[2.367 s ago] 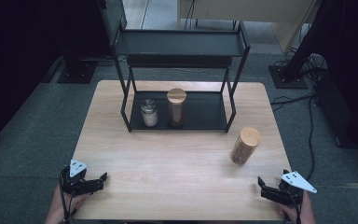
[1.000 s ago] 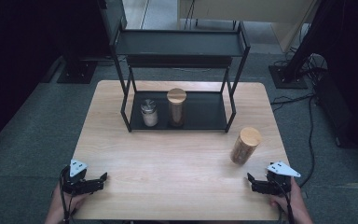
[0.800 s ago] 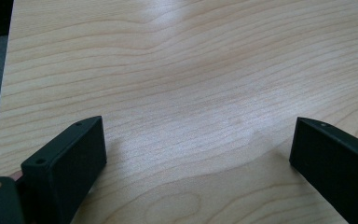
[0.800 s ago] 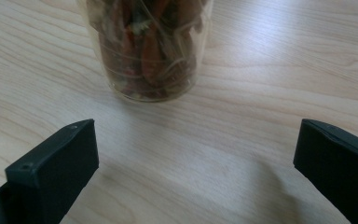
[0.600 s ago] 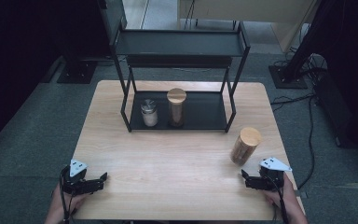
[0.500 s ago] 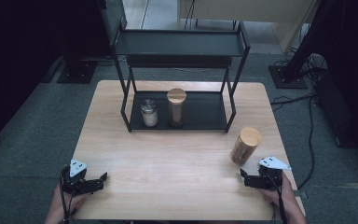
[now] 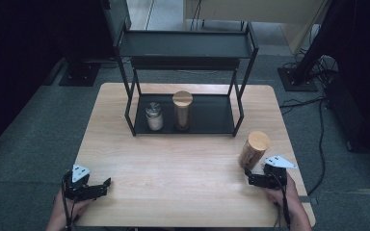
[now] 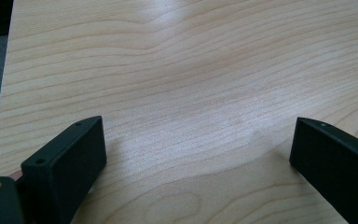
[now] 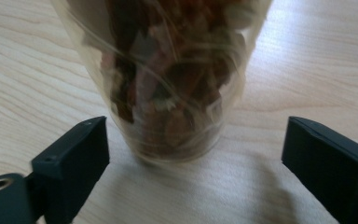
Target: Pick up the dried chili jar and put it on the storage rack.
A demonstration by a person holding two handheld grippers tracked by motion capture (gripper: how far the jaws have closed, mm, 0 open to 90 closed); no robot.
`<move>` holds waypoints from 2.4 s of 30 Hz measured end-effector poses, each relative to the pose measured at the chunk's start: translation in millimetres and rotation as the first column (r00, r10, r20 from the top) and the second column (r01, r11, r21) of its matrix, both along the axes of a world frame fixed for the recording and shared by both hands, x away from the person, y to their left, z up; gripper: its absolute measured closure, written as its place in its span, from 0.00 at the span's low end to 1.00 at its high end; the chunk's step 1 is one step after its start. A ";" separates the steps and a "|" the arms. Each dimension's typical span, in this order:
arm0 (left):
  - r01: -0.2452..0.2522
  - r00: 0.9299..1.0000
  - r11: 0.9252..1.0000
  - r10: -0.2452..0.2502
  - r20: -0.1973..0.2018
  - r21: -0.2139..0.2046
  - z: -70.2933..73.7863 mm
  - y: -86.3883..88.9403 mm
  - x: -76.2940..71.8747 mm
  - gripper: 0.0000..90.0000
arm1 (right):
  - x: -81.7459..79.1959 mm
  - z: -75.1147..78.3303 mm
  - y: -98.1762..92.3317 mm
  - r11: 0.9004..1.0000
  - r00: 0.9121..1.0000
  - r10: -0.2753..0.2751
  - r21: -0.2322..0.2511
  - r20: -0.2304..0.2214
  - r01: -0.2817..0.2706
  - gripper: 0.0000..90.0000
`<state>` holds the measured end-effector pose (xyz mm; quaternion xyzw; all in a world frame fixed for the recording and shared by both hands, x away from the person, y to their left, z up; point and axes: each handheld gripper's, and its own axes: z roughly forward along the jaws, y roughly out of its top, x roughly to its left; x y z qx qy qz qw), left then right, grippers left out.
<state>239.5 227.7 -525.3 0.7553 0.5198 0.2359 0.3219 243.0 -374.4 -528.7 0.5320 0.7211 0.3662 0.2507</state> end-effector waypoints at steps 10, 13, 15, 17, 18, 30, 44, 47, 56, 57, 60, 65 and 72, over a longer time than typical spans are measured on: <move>0.000 1.000 1.000 0.000 0.000 0.000 0.0 -0.1 0.0 0.04 | 7.5 14.5 6.7 1.000 0.999 0.027 0.000 0.021 -0.027 0.11; 0.000 1.000 1.000 0.000 0.000 0.000 0.0 -0.1 0.0 0.04 | 8.8 21.5 8.7 1.000 0.999 0.030 0.003 0.022 -0.031 0.11; 0.000 1.000 1.000 0.000 -0.001 0.001 0.0 -0.1 0.0 0.04 | 9.8 26.3 9.9 0.999 0.999 0.033 0.000 0.027 -0.033 0.11; -0.001 1.000 1.000 0.001 0.000 -0.001 0.0 -0.2 0.0 0.04 | 10.5 31.3 11.1 0.999 0.999 0.036 -0.001 0.029 -0.036 0.11; -0.001 1.000 1.000 0.001 0.000 -0.001 0.0 -0.2 0.0 0.04 | 10.8 33.7 11.7 0.999 0.999 0.039 -0.004 0.030 -0.039 0.11; 0.000 1.000 1.000 0.000 0.001 -0.002 -0.1 -0.2 0.2 0.04 | 15.0 53.0 18.1 0.999 0.998 0.036 -0.013 0.048 -0.036 0.20; 0.001 1.000 1.000 -0.001 0.001 -0.002 0.0 -0.2 0.2 0.04 | 21.4 57.9 24.9 1.000 0.999 0.015 -0.015 0.046 -0.015 0.27; 0.001 1.000 1.000 -0.001 0.001 -0.002 0.0 -0.2 0.2 0.04 | 23.3 58.8 29.4 1.000 0.999 0.019 -0.015 0.041 -0.018 0.27; 0.000 1.000 1.000 0.000 0.001 -0.002 0.0 -0.2 0.2 0.04 | 32.1 60.3 49.6 0.999 0.998 0.048 -0.016 0.033 -0.047 0.27; 0.000 1.000 1.000 0.000 0.001 -0.002 0.0 -0.2 0.2 0.04 | 33.2 60.7 51.9 0.998 0.998 0.056 -0.017 0.032 -0.055 0.27; 0.001 1.000 1.000 -0.001 0.001 -0.003 0.0 -0.1 0.2 0.04 | 36.3 62.0 59.1 0.998 0.997 0.065 -0.020 0.030 -0.064 0.27; 0.000 1.000 1.000 0.000 0.001 -0.004 0.0 -0.1 0.2 0.04 | 43.0 66.1 71.4 0.997 0.997 0.076 -0.014 0.033 -0.076 0.27; -0.001 1.000 1.000 0.001 0.002 -0.006 -0.1 0.1 0.2 0.04 | 55.3 73.3 89.2 0.995 0.994 0.098 -0.018 0.040 -0.097 0.27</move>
